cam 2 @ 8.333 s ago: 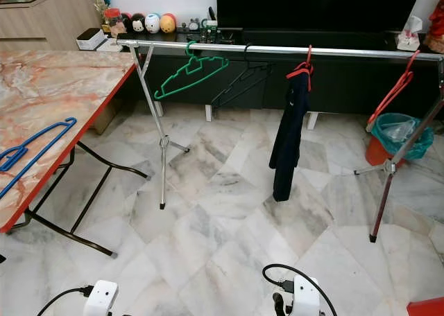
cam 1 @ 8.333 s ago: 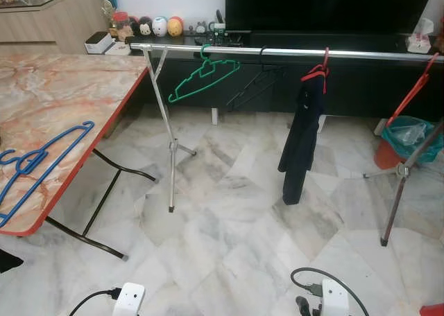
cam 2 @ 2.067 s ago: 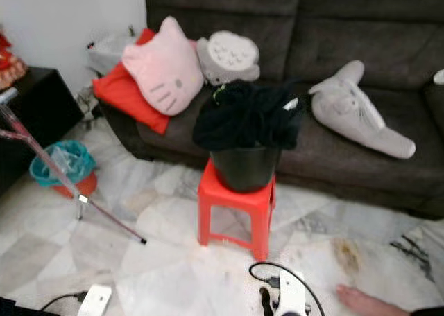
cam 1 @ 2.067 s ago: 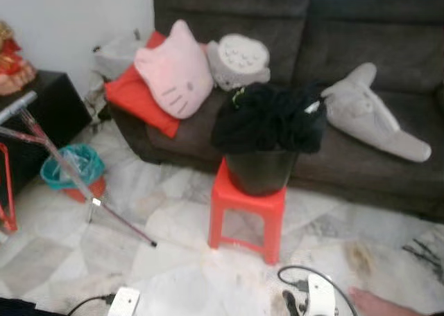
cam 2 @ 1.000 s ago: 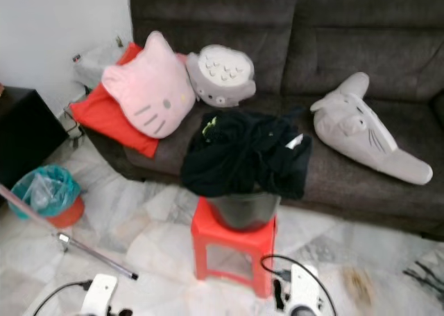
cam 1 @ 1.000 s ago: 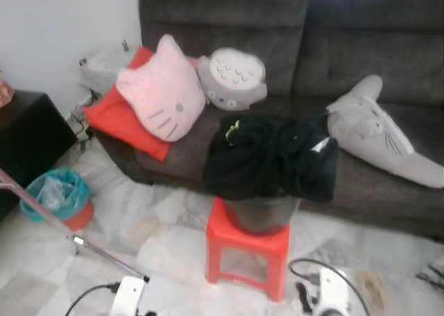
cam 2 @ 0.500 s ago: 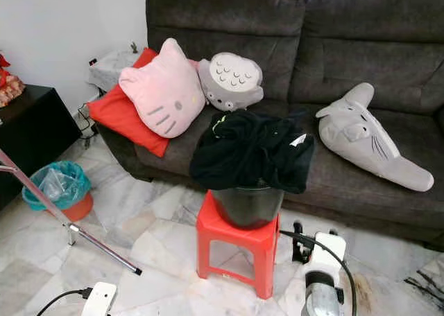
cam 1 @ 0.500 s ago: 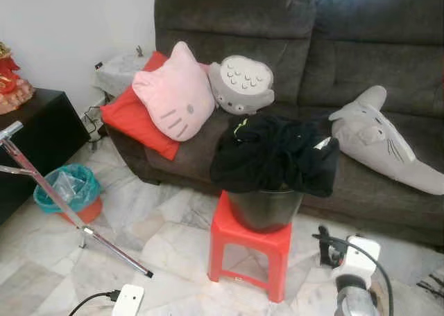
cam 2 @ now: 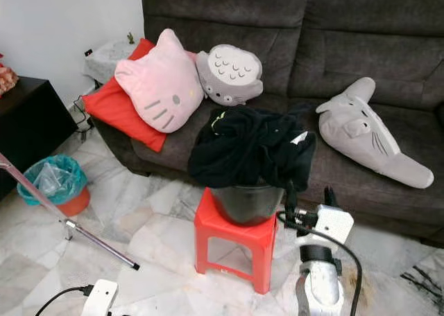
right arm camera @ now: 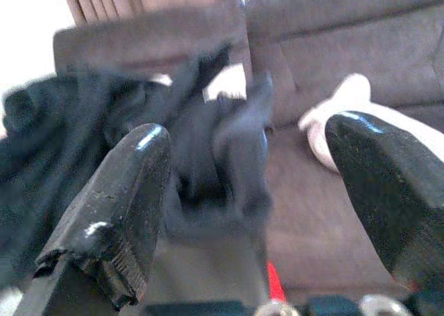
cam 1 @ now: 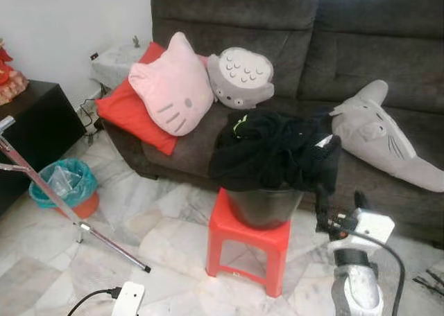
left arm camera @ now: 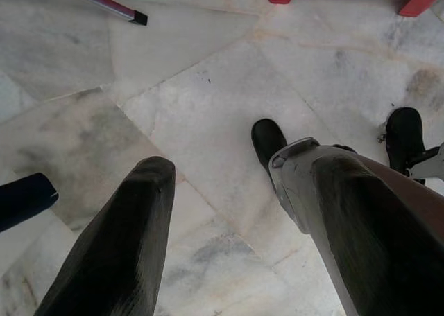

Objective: Hang hanger

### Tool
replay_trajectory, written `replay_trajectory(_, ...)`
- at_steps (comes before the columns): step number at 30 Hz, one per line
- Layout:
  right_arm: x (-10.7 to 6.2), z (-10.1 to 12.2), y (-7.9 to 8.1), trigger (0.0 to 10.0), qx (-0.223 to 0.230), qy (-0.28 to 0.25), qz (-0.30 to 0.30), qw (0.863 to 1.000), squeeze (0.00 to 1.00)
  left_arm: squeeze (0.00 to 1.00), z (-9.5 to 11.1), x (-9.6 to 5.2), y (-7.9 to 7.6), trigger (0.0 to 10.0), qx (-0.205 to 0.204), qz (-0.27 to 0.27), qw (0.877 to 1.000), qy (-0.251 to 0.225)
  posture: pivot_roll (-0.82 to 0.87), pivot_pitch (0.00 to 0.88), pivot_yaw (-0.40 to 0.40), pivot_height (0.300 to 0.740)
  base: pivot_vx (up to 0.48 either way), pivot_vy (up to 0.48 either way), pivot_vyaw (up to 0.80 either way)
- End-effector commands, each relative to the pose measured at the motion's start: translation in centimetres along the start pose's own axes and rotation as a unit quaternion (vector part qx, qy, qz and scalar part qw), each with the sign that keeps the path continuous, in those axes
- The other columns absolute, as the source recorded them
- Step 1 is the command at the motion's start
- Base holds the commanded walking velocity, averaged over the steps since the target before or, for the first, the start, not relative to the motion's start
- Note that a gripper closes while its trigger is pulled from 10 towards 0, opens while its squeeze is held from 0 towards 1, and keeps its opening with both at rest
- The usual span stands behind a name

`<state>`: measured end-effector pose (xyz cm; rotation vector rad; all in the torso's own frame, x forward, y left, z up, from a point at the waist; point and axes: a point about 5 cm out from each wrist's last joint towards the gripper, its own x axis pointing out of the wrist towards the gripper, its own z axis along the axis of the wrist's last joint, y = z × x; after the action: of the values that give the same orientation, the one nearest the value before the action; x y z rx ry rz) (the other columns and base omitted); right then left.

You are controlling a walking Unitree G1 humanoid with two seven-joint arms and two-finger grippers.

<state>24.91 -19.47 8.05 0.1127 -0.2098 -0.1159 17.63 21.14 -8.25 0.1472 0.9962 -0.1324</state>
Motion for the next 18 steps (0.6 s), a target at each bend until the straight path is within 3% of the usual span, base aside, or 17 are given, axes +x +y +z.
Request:
replay_trajectory(1, 0.2, 0.2, 0.4, 10.0, 0.019, 0.001, 0.008, 1.0, 0.0, 0.0, -0.2, -0.1, 0.5, 10.0, 0.006, 0.006, 1.0, 0.004, -0.1, 0.008, 0.073, 0.74, 0.0, 0.0, 0.0)
replay_trajectory(4, 0.7, 0.2, -0.4, 10.0, 0.108, 0.012, -0.033, 0.994, 0.0, 0.0, -0.2, -0.1, 0.5, 10.0, 0.006, 0.007, 1.0, 0.004, -0.1, 0.002, 0.071, 0.74, 0.0, 0.0, 0.0)
replay_trajectory(8, 0.9, 0.0, -1.2, 10.0, 0.154, 0.021, -0.062, 0.986, 0.0, 0.0, -0.2, -0.1, 0.5, 10.0, 0.005, 0.007, 1.0, 0.004, -0.09, 0.0, 0.069, 0.74, 0.0, 0.0, 0.0)
replay_trajectory(9, 1.3, -0.3, -1.6, 10.0, 0.189, 0.032, -0.077, 0.978, 0.0, 0.0, -0.2, -0.1, 0.5, 10.0, 0.004, 0.007, 1.0, 0.004, -0.09, 0.0, 0.069, 0.74, 0.0, 0.0, 0.0)
replay_trajectory(18, 2.7, -1.3, -1.5, 10.0, 0.205, 0.086, -0.061, 0.973, 0.0, 0.0, -0.2, -0.1, 0.4, 10.0, 0.003, 0.006, 1.0, 0.003, -0.09, 0.0, 0.066, 0.74, 0.0, 0.0, 0.0)
